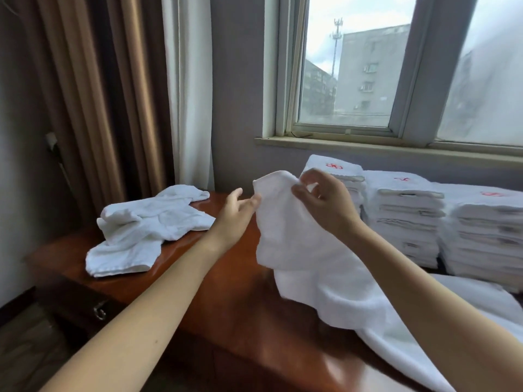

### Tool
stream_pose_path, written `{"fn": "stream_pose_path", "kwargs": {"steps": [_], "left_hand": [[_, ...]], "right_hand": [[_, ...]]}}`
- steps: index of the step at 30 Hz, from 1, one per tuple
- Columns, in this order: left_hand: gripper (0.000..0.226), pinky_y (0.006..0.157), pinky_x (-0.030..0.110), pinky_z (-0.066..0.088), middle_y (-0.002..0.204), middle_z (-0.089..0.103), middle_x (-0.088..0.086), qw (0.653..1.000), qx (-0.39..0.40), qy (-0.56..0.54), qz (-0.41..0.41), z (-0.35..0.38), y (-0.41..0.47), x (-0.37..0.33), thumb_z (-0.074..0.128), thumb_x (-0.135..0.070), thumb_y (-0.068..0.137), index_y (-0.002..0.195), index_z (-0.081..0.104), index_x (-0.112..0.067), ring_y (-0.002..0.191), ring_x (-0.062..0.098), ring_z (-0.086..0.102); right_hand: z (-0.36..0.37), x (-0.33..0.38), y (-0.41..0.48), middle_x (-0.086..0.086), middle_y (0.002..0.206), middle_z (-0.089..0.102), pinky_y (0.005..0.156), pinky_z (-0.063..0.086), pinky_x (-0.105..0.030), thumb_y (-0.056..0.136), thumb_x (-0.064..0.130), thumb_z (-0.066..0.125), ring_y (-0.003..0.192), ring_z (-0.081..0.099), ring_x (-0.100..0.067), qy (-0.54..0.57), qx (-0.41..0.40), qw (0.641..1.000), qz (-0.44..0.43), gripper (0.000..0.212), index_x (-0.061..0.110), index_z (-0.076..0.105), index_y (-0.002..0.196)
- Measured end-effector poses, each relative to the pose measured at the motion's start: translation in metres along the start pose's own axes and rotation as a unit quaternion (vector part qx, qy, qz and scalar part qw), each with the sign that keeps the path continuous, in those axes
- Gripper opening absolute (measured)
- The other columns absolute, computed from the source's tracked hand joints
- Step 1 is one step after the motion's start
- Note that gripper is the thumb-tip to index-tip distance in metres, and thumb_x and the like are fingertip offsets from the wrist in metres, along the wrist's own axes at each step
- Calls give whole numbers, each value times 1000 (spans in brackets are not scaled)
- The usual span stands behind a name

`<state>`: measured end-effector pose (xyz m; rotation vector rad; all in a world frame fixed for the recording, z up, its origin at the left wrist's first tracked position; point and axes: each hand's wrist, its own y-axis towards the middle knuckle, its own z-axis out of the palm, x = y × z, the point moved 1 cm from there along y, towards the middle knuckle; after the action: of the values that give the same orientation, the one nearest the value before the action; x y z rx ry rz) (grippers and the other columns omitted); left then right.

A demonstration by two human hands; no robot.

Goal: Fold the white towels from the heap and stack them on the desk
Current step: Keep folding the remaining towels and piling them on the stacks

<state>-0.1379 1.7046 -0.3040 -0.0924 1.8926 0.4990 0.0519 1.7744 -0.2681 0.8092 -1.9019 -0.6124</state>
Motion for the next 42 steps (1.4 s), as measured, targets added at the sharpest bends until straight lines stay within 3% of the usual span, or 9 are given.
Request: {"fn": "stream_pose_path", "kwargs": {"steps": [5, 8, 10, 12, 16, 22, 34, 38, 42], "left_hand": [[101, 104, 29, 29, 162, 23, 0, 997, 70, -28, 11, 15, 2, -22, 61, -66, 74, 156, 14, -30, 141, 8, 28], [70, 111, 34, 20, 162, 12, -14, 976, 158, 121, 86, 16, 2, -25, 71, -64, 75, 136, 46, -43, 148, 7, 10], [45, 108, 34, 25, 152, 37, -12, 959, 199, 169, 106, 17, 3, -27, 77, -49, 79, 116, 60, -30, 146, 7, 20], [22, 88, 31, 42, 110, 64, -7, 959, 205, 159, 115, 21, 3, -29, 73, -28, 87, 99, 60, -17, 114, 15, 55], [23, 60, 17, 41, 79, 55, -10, 976, 62, 139, 155, 24, 7, -35, 57, -8, 92, 81, 49, -26, 73, 7, 50], [17, 71, 28, 45, 84, 59, -16, 977, -81, 101, 169, 24, 6, -46, 49, -11, 92, 92, 54, -27, 84, 13, 56], [20, 59, 29, 33, 89, 65, -6, 839, -280, 356, 303, -21, -1, -102, 56, -26, 84, 103, 60, -28, 71, 24, 54], [32, 67, 36, 38, 108, 60, 4, 821, -264, 417, 288, -20, 27, -78, 55, -19, 89, 121, 59, -23, 94, 31, 59], [66, 109, 39, 26, 146, 36, 8, 817, -133, 531, 181, -6, 48, -19, 57, -23, 92, 152, 29, -24, 133, 29, 35]], "right_hand": [[-13, 5, -12, 13, 78, 61, 68, 42, -26, 87, 22, 70, 74, 55, 1, 43, 79, 996, -4, 10, 22, 62, 82], [-24, 8, -13, 13, 70, 52, 62, 37, -18, 91, 18, 67, 63, 46, 2, 91, 104, 990, 27, 17, 20, 58, 76], [-30, 10, -12, 13, 64, 46, 53, 32, -13, 94, 17, 63, 55, 40, 3, 110, 124, 984, 58, 20, 16, 55, 75], [-36, 9, -12, 16, 58, 47, 49, 33, -13, 95, 20, 61, 51, 41, 1, 116, 181, 972, 92, 23, 18, 52, 74], [-45, 2, -12, 19, 71, 59, 54, 39, -13, 81, 28, 79, 60, 53, 2, 49, 307, 943, 119, 24, 24, 57, 91], [-48, -12, -12, 11, 64, 48, 45, 31, -14, 77, 33, 79, 59, 46, -8, -159, 325, 927, 99, 31, 22, 51, 68], [-18, 0, 7, 14, 61, 46, 50, 24, -20, 85, 46, 66, 61, 45, 9, -134, -29, 990, 14, 40, 31, 36, 64], [5, -15, 12, 11, 71, 52, 56, 29, -34, 86, 45, 62, 71, 51, -19, -172, 7, 983, 61, 27, 23, 48, 80], [31, -43, 2, -9, 115, 64, 73, 39, -35, 94, 23, 51, 105, 58, -33, -203, 109, 963, 142, 27, 17, 50, 120]]}}
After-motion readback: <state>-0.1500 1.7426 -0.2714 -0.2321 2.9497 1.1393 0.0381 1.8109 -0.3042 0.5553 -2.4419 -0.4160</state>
